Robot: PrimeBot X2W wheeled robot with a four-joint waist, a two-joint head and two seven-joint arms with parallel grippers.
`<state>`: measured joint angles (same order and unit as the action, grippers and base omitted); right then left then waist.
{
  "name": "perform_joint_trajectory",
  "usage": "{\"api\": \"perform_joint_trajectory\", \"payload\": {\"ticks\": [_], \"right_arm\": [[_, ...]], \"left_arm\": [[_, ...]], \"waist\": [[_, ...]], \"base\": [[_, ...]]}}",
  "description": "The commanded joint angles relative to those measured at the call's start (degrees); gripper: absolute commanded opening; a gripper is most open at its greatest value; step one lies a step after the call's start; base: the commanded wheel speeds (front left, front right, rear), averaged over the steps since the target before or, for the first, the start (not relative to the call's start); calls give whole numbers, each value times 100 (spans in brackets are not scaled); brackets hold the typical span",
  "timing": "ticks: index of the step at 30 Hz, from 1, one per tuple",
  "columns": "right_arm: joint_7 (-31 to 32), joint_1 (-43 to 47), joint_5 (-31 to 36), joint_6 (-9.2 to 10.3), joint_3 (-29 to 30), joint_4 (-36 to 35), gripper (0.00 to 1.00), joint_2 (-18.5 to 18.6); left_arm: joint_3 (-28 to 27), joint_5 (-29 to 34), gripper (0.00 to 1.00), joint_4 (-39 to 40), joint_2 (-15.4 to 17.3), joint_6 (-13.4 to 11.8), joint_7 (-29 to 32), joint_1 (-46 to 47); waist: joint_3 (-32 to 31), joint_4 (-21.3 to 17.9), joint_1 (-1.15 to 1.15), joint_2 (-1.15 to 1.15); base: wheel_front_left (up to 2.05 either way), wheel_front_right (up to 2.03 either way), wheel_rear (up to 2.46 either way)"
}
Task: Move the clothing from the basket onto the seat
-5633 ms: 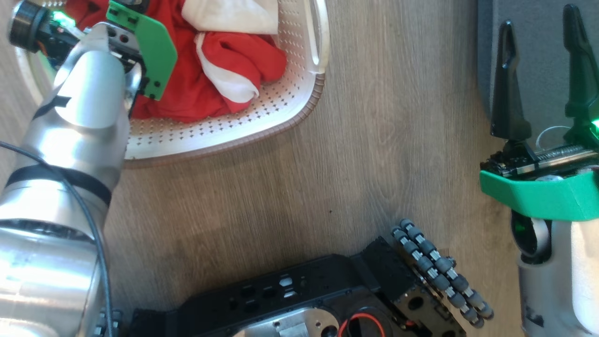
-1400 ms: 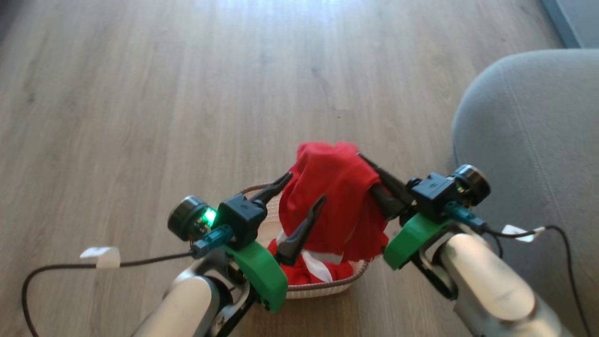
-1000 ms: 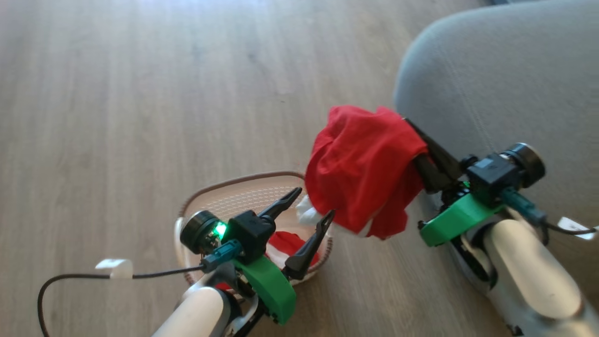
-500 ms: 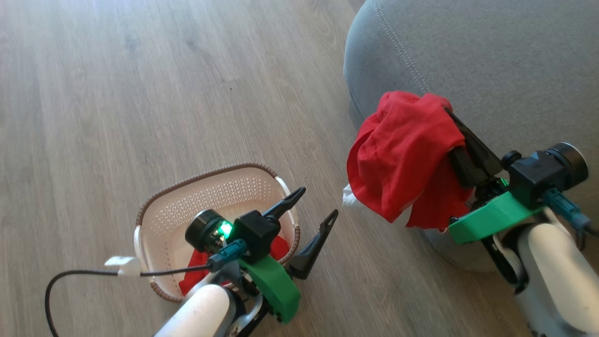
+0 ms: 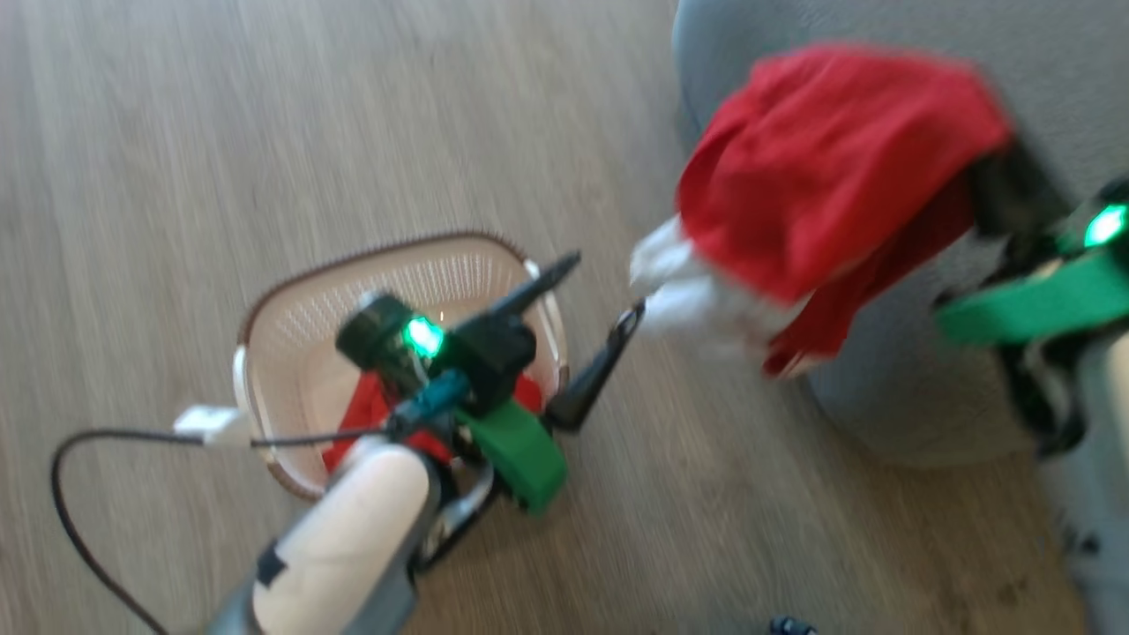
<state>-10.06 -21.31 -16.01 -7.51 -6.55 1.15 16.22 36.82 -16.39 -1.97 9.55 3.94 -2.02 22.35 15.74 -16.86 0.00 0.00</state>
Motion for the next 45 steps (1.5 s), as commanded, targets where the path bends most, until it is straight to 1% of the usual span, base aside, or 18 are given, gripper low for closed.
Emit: {"api": "perform_joint_trajectory", "payload": {"ticks": [1, 3, 8, 11, 15, 17, 19, 20, 23, 26, 28, 31, 32, 38, 41, 43, 44, 45], "right_arm": [[30, -476, 26, 2, 124, -83, 0, 135], [76, -883, -97, 2, 338, 114, 0, 167], [339, -2138, -220, 2, 934, 743, 0, 427], [534, -2983, -158, 2, 1430, 1245, 0, 695], [800, -4088, 177, 2, 2079, 1874, 0, 1156], [1048, -4632, 303, 2, 2312, 2146, 0, 1514], [1221, -5212, 527, 2, 2609, 2350, 0, 1967], [1295, -5478, 633, 2, 2781, 2448, 0, 2086], [1473, -5960, 1036, 2, 3087, 2666, 0, 2347], [1491, -6204, 1385, 2, 3338, 2811, 0, 2460], [1492, -6268, 1574, 2, 3517, 2946, 0, 2464], [1403, -6108, 1842, 2, 3830, 3227, 0, 2315], [1403, -6108, 1842, 2, 3830, 3227, 0, 2315], [961, -5274, 2581, 2, 4899, 4104, 0, 1597], [696, -5061, 2878, 2, 5237, 4428, 0, 1303], [379, -4982, 3116, 2, 5321, 4676, 44, 1145], [320, -4977, 3138, 2, 5363, 4787, 92, 1112], [281, -4963, 3188, 2, 5382, 4890, 100, 1117]], "left_arm": [[-242, 109, 100, 204, 71, 38, 11, 451], [-249, 179, 100, 203, 85, 65, 42, 722], [-279, 337, 100, 240, 175, 106, 101, 1235], [-214, 439, 100, 213, 202, 133, 67, 1424], [-107, 471, 100, 139, 124, 153, -61, 1536], [-52, 519, 100, 109, 89, 148, -140, 1585], [-18, 551, 100, 101, 42, 138, -231, 1644], [-14, 551, 100, 82, 30, 131, -282, 1650], [25, 504, 100, 20, -41, 96, -431, 1557], [53, 445, 100, -21, -81, 29, -502, 1391], [57, 434, 100, 21, -59, -14, -482, 1317], [41, 443, 100, 117, -8, -74, -429, 1282], [41, 443, 100, 117, -8, -74, -429, 1282], [27, 463, 100, 205, 117, -212, -341, 1110], [-9, 434, 100, 234, 169, -295, -314, 994], [-82, 380, 100, 263, 236, -369, -296, 898], [-113, 350, 100, 270, 249, -390, -298, 873], [-133, 314, 100, 281, 252, -400, -303, 850]], "waist": [[637, 206, 0, 0], [988, 291, 0, 0], [1811, 504, 0, 0], [2172, 680, 0, 0], [2447, 953, 0, 0], [2557, 1127, 0, 0], [2709, 1318, 0, 0], [2753, 1385, 0, 0], [2846, 1554, 0, 0], [2924, 1632, 0, 0], [3056, 1641, 0, 0], [3270, 1620, 0, 0], [3270, 1620, 0, 0], [3336, 1515, 0, 0], [3253, 1442, 0, 0], [3122, 1355, 0, 0], [3069, 1321, 0, 0], [3009, 1291, 0, 0]], "base": [[0, 0, 0], [0, 0, 0], [0, 0, 0], [0, 0, 0], [0, 0, 0], [0, 0, 0], [0, 0, 0], [0, 0, 0], [0, 0, 0], [0, 0, 0], [0, 0, 0], [0, 0, 0], [0, 0, 0], [0, 0, 0], [0, 0, 0], [0, 0, 0], [0, 0, 0], [0, 0, 0]]}}
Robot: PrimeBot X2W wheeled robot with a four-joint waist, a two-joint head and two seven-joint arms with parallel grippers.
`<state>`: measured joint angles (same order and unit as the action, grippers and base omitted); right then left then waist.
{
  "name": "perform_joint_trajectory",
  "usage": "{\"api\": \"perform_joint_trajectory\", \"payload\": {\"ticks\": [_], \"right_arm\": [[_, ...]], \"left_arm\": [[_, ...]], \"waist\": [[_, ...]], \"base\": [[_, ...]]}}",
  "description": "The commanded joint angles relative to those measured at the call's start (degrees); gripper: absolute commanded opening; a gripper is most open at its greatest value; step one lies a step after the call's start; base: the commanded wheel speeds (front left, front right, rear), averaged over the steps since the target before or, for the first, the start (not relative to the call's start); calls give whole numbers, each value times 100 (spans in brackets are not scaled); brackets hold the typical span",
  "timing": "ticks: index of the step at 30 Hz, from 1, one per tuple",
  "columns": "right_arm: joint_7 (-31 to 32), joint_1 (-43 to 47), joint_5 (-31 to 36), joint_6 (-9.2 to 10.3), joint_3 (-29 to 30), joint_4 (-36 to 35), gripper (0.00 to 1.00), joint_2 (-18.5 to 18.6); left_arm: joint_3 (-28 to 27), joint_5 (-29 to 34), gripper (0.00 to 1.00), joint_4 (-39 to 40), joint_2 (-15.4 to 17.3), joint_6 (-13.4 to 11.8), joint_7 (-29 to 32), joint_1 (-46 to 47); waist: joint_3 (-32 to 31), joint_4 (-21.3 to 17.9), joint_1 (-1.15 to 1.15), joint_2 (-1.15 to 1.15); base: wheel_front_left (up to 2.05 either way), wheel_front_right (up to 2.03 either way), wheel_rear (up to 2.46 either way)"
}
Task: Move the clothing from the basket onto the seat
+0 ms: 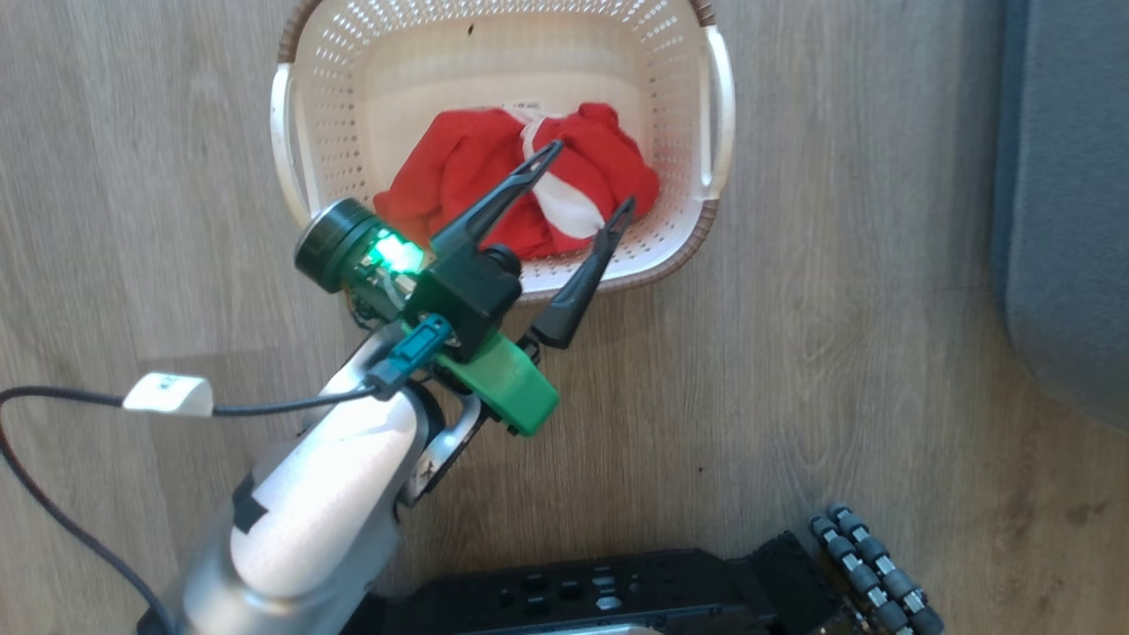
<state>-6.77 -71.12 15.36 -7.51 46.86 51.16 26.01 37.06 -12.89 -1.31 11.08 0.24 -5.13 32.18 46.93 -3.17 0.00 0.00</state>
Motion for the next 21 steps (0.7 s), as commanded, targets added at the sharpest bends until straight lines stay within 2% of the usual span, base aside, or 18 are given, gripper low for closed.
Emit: {"api": "perform_joint_trajectory", "payload": {"ticks": [1, 8, 12, 15, 21], "right_arm": [[-110, 35, 99, 2, 44, -25, 100, 149], [-619, 453, 187, 2, -508, 596, 100, 97], [-793, 856, -90, 2, -1108, 566, 100, -164], [-817, 1308, -425, 2, -1571, 118, 100, -445], [-821, 2761, -1141, 2, -2424, -1508, 100, -1144]], "left_arm": [[-168, -73, 100, 222, 95, -29, 1, -148], [-263, -441, 100, 13, -62, -34, -140, -281], [-435, -684, 100, -135, -54, -85, -240, -456], [-582, -818, 100, -280, 5, -166, -338, -645], [-980, -1144, 100, -531, 82, -380, -557, -1031]], "waist": [[-177, -104, 0, 0], [-968, -338, 0, 0], [-1522, -494, 0, 0], [-1957, -537, 0, 0], [-2635, -384, 0, 0]], "base": [[0, 0, 0], [0, 0, 0], [0, 0, 0], [0, 0, 0], [0, 0, 0]]}}
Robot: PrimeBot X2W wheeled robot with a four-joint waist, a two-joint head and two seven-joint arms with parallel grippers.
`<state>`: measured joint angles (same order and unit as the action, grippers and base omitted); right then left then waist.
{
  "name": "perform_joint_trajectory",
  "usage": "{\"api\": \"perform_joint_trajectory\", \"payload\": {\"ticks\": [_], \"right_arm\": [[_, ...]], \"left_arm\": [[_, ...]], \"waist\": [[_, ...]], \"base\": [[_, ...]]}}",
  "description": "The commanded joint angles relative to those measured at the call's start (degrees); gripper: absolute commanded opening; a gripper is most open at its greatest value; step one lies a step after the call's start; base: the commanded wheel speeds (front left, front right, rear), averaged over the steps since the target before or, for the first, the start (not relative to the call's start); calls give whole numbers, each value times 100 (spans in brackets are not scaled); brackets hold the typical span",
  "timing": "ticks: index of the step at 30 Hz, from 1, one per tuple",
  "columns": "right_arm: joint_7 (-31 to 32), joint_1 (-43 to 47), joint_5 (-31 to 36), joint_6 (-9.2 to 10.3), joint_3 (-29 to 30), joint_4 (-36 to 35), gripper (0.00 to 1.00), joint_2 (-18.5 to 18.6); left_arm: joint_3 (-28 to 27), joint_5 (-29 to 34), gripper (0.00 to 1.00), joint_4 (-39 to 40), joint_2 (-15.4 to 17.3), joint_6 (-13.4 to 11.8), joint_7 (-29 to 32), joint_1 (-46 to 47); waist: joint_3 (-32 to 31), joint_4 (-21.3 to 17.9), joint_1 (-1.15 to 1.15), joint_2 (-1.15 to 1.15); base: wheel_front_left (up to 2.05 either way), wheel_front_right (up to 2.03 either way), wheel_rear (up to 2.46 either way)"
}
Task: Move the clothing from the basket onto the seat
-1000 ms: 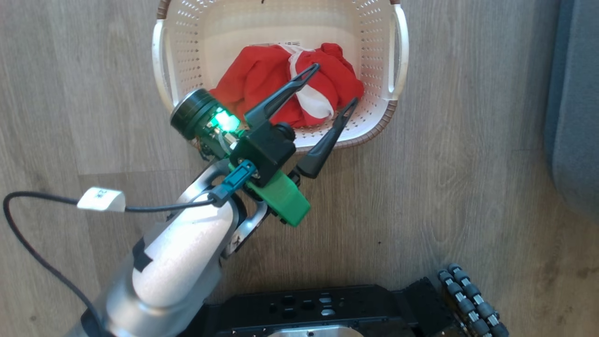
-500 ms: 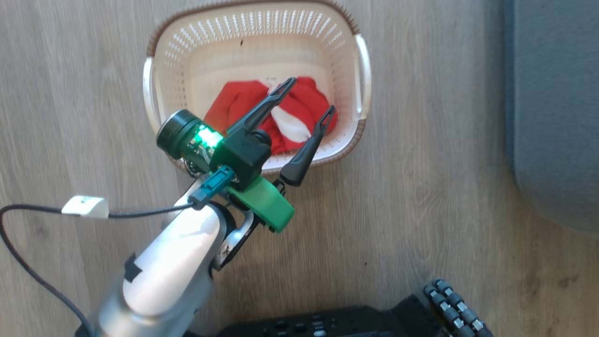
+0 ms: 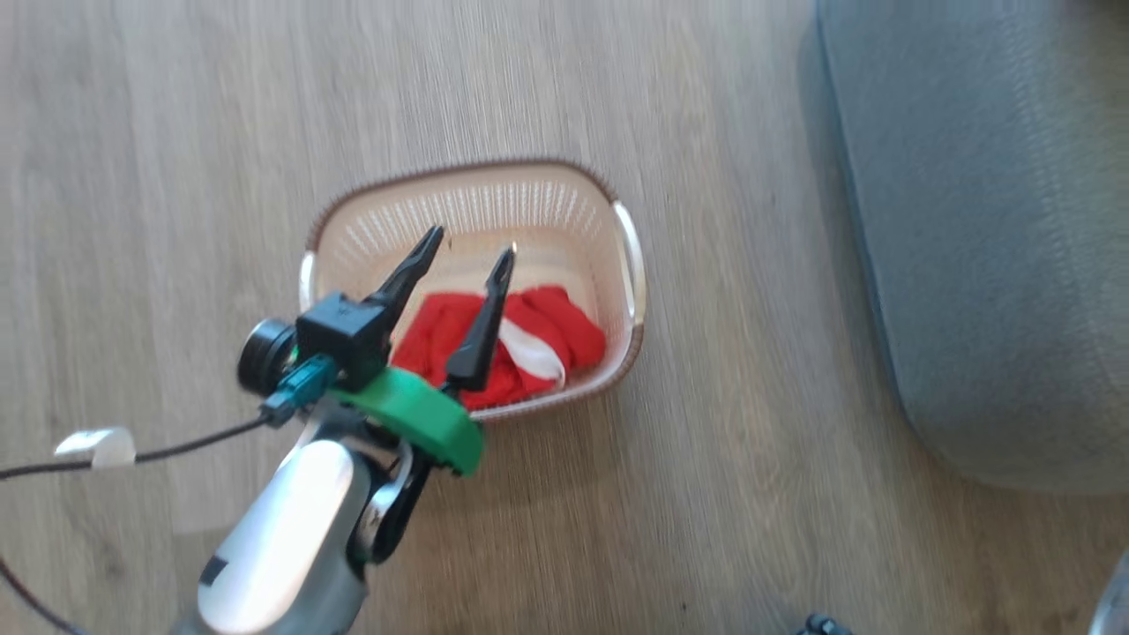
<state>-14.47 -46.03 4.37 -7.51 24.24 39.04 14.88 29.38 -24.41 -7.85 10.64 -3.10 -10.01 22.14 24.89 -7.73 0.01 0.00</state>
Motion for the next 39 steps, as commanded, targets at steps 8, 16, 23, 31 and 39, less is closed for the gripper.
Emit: {"api": "perform_joint_trajectory", "payload": {"ticks": [8, 16, 23, 31, 39], "right_arm": [[-39, 1899, -215, 2, -716, -1794, 100, -823], [-7, 3164, -485, 2, -1115, -2601, 100, -1190], [-43, 3857, -681, 2, -1223, -2416, 100, -1198], [-51, 4264, -679, 2, -1348, -2216, 100, -1199], [-52, 4278, -556, 2, -1550, -2257, 100, -1200]], "left_arm": [[-524, -63, 100, -300, 303, -256, -290, -361], [-965, -93, 100, -961, 457, -546, -463, -871], [-1446, -28, 100, -1071, 357, -676, -495, -1204], [-1954, 251, 100, -996, 293, -589, -497, -1528], [-2251, 458, 100, -1015, 147, -422, -498, -1624]], "waist": [[-1110, 474, -1, 0], [-1624, 763, -1, 0], [-1946, 938, -1, 0], [-2242, 928, -1, 0], [-2303, 908, -1, 0]], "base": [[0, 0, 0], [0, 0, 0], [0, 0, 0], [0, 0, 0], [0, 0, 0]]}}
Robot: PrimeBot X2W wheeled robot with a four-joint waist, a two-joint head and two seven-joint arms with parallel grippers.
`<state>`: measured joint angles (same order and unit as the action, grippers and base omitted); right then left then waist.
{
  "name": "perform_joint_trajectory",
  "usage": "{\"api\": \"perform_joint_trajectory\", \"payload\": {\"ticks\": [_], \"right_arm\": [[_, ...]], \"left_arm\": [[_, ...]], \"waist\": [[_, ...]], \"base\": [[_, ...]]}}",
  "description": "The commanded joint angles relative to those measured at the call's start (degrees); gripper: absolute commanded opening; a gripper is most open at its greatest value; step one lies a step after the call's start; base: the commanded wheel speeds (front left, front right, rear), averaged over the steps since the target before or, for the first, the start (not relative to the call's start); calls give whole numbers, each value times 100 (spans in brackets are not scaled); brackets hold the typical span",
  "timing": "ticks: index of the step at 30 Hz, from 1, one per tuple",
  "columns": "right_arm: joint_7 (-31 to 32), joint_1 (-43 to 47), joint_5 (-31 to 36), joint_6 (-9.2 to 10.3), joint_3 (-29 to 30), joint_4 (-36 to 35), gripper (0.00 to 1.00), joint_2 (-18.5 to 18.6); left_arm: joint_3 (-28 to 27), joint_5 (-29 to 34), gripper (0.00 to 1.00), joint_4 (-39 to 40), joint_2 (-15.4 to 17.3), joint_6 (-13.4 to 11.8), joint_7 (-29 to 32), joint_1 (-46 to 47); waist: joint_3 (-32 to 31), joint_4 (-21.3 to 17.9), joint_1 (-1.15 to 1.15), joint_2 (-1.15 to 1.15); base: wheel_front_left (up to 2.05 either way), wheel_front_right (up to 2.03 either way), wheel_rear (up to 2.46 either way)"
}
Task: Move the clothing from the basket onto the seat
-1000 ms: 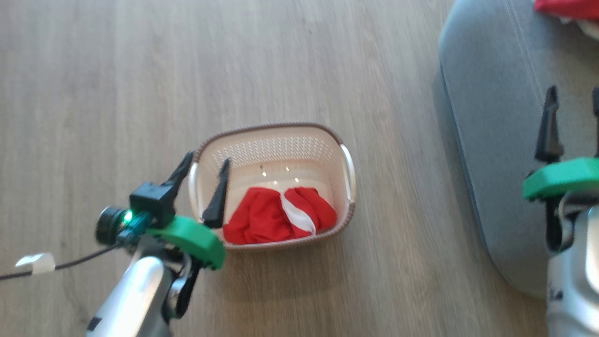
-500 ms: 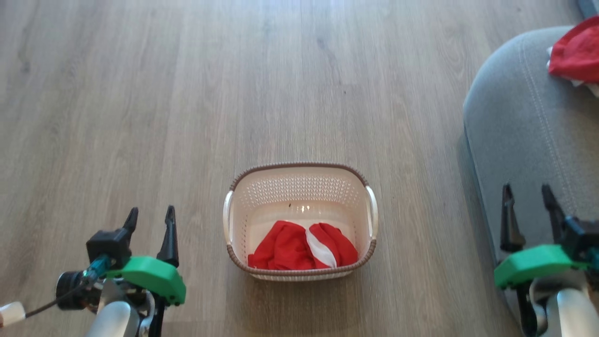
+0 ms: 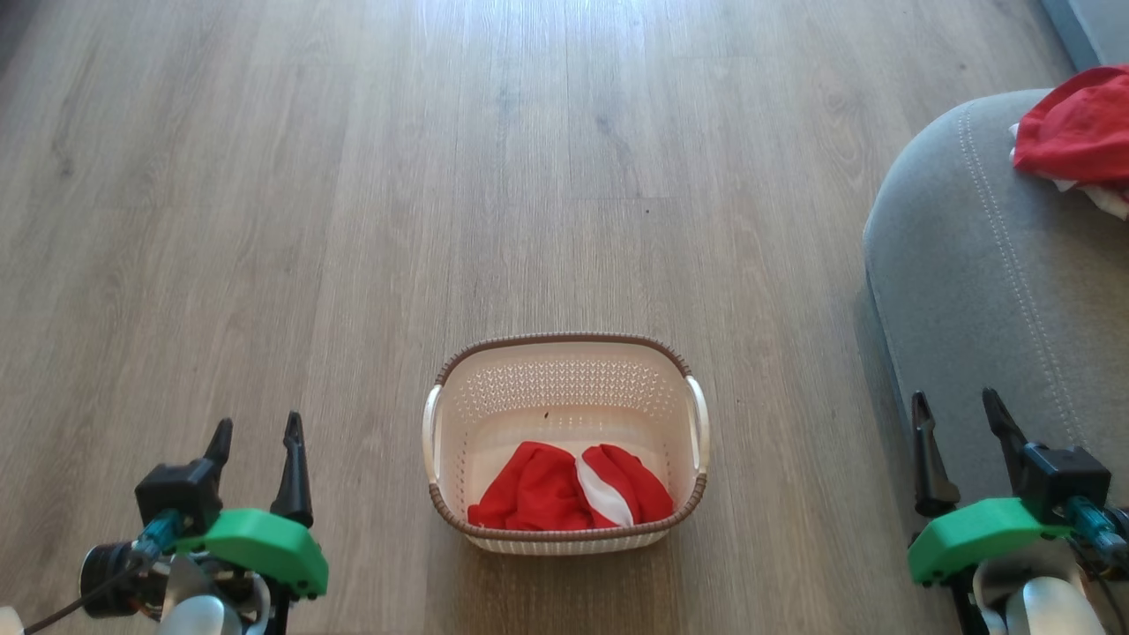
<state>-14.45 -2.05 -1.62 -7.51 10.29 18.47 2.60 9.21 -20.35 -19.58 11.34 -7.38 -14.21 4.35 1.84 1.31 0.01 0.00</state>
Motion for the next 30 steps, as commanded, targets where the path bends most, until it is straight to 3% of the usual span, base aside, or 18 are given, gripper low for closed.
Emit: {"api": "perform_joint_trajectory", "payload": {"ticks": [1, 22, 30], "right_arm": [[-54, -122, 59, 2, -159, -212, 100, 28], [-54, -230, 70, 2, -342, -304, 100, 28], [-54, -575, 63, 2, -252, -534, 100, 28]], "left_arm": [[-258, 76, 100, 152, 58, 31, -78, 153], [-672, 443, 100, 57, -295, 390, -78, 195], [-680, 591, 100, 157, -432, 560, -79, 532]], "waist": [[-1, 12, -1, 0], [98, 79, -1, 0], [773, 4, -1, 0]], "base": [[0, 0, 0], [0, 0, 0], [0, 0, 0]]}}
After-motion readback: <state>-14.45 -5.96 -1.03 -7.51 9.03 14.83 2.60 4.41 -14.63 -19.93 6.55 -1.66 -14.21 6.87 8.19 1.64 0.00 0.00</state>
